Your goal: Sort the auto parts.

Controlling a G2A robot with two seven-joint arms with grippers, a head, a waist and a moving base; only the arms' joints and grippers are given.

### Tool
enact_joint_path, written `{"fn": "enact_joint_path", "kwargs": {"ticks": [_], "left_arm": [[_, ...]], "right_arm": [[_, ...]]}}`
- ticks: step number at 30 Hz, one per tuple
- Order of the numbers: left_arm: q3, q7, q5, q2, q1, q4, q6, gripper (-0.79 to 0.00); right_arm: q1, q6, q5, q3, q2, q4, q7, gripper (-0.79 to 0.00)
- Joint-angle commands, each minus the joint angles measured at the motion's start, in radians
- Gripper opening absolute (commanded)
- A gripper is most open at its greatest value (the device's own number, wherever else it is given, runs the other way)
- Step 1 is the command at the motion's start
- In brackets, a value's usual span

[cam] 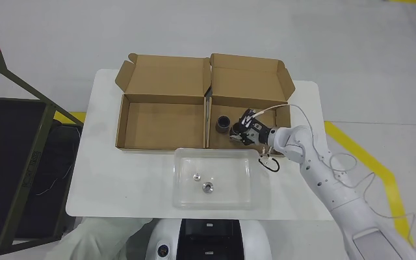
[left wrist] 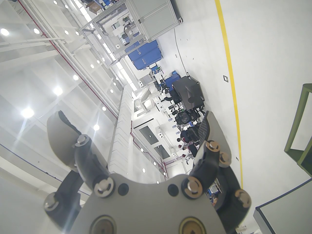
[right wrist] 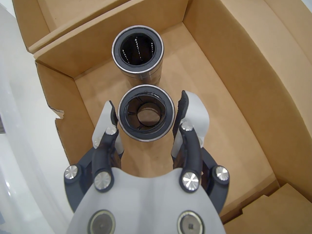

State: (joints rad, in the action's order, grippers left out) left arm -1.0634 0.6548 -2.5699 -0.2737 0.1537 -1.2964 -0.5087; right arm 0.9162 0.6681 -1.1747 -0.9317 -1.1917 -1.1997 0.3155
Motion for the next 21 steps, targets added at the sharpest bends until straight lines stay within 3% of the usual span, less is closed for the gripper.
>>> {"fn": "enact_joint_path", "kwargs": {"ticks": [1,13,21], "left_arm": [[0.0,0.0,0.0,0.0,0.0,0.0,0.0,0.0],[0.0,0.0,0.0,0.0,0.0,0.0,0.0,0.0],[0.0,0.0,0.0,0.0,0.0,0.0,0.0,0.0]], "right_arm": [[0.001,0.003,0.002,-0.009,0.003,-0.013,0.005,-0.243],[0.104,0.036,0.001,-0.126,0.043,-0.269,0.018,-0.191],[0.181,0.081,0.03,-0.148,0.057,-0.454,0.05,-0.154]]}}
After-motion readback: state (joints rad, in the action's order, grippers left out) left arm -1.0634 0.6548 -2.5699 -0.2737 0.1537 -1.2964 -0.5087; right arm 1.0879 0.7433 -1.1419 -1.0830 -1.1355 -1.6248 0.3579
